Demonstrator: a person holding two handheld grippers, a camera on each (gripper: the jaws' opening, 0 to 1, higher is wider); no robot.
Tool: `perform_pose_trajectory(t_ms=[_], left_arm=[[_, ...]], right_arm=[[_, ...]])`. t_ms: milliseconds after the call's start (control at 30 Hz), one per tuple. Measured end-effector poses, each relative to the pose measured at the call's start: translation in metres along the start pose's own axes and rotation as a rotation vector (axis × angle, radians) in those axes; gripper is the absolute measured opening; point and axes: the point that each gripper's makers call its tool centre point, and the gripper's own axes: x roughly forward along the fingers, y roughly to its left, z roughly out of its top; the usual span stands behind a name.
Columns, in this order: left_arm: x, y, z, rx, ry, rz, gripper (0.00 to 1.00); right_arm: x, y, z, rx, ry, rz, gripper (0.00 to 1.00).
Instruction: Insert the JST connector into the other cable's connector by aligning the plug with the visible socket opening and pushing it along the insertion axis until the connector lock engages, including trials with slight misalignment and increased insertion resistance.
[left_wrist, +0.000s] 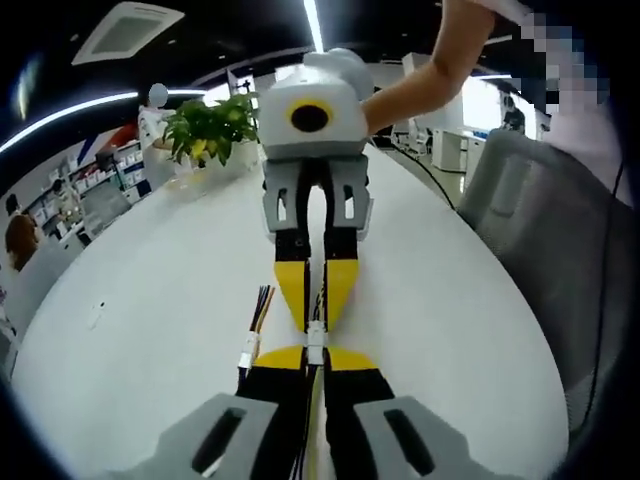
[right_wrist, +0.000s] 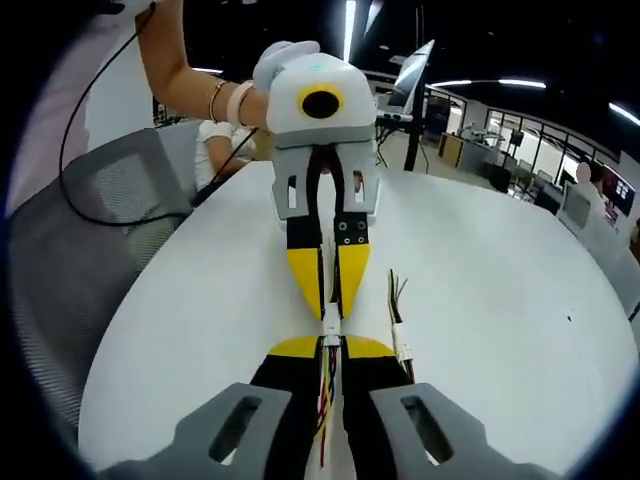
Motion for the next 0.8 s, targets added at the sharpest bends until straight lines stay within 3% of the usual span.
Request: perform_pose_trajectory(t_ms=[800], left_arm=[[0.009,0.003,-0.017,-0.005,0.062,-0.002,0.00]], right_arm=[[0.016,-0.006,-0.017,0.059,0.024,0.004,0.04]])
